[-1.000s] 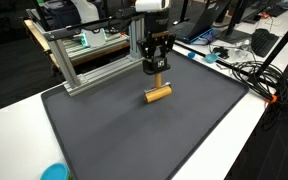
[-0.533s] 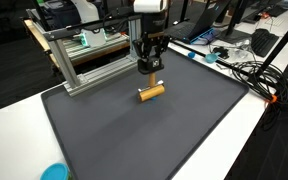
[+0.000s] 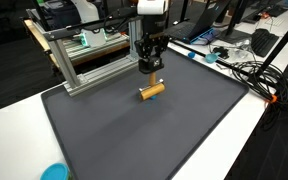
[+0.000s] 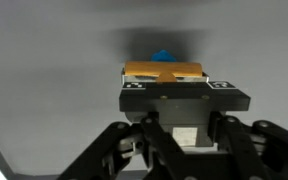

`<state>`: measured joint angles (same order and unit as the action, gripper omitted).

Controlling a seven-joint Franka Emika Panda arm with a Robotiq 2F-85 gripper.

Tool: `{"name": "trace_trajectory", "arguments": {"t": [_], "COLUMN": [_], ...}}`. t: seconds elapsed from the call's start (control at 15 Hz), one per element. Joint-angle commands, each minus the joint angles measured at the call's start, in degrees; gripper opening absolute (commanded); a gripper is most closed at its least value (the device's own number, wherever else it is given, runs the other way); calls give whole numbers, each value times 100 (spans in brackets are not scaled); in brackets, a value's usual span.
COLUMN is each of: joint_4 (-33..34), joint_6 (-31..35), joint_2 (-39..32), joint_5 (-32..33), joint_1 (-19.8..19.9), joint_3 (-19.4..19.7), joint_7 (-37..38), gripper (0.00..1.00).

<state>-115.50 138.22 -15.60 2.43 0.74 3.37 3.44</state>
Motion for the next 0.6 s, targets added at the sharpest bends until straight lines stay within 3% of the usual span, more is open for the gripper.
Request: {"name": "trace_trajectory", "arguments": {"t": [0.0, 0.53], "joint_4": [30, 249], "joint_6": [-141, -719], "joint_2": [-21, -280], "joint_5": [-30, 325], "joint_1": [47, -56], "joint_3": [-42, 33], "joint_7": [-87, 204], "gripper": [22, 22]}}
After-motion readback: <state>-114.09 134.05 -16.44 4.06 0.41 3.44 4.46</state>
